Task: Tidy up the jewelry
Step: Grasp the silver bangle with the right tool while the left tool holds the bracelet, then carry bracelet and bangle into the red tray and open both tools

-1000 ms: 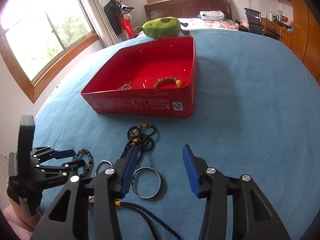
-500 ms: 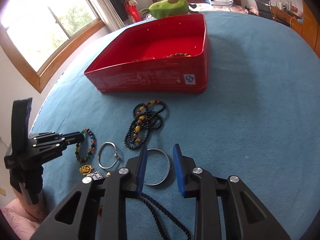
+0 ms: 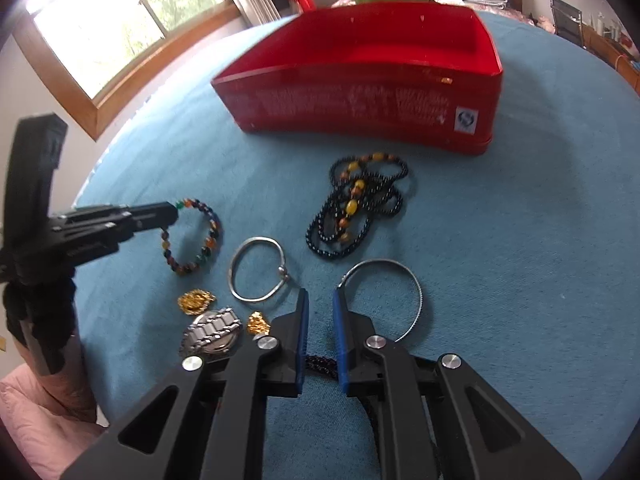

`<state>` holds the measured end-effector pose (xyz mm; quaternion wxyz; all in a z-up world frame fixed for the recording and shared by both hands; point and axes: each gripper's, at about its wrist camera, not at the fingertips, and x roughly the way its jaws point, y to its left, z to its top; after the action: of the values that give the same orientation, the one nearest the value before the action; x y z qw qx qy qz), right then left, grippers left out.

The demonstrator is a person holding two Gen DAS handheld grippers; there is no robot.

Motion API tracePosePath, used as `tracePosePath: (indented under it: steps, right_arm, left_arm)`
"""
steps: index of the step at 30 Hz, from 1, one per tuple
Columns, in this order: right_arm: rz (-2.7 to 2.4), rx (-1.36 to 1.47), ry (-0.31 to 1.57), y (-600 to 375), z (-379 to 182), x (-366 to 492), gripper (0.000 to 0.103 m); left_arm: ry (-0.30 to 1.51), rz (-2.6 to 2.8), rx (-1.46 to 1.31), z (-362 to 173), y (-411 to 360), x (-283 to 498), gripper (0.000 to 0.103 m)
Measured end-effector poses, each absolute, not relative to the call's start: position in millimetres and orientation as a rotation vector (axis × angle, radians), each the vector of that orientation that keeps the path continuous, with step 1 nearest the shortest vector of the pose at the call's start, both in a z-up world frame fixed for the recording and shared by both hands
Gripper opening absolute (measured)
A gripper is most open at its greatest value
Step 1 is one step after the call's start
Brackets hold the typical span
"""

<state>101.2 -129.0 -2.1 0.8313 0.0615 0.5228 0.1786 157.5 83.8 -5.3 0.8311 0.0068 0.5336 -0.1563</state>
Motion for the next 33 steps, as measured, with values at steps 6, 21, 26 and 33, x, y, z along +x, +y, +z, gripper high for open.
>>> tracePosePath:
  steps: [6, 21, 26, 33]
  right_arm:
    - [0.337, 0.074, 1.113, -125.7, -10.8, 101.5, 0.01]
    - [0.351, 0.088, 1.049, -132.6, 0.5, 93.2, 0.003]
    - [0.377, 0.16, 0.999, -149.6, 17.0, 87.3, 0.003]
    - [0.371, 0.193, 0.973, -163.7, 26.5, 85.7, 0.003]
  left_arm:
    - [1.144, -0.344, 0.008, -10.0, 86.8, 158.0, 0.006]
    - [1.122, -0.385, -0.021, -0.2, 91.3, 158.6, 0.006]
    - [1.079, -0.409, -0.044, 17.8, 94.0, 154.2, 0.006]
    - [0.994, -0.43, -0.055, 54.2, 90.1, 148.8, 0.006]
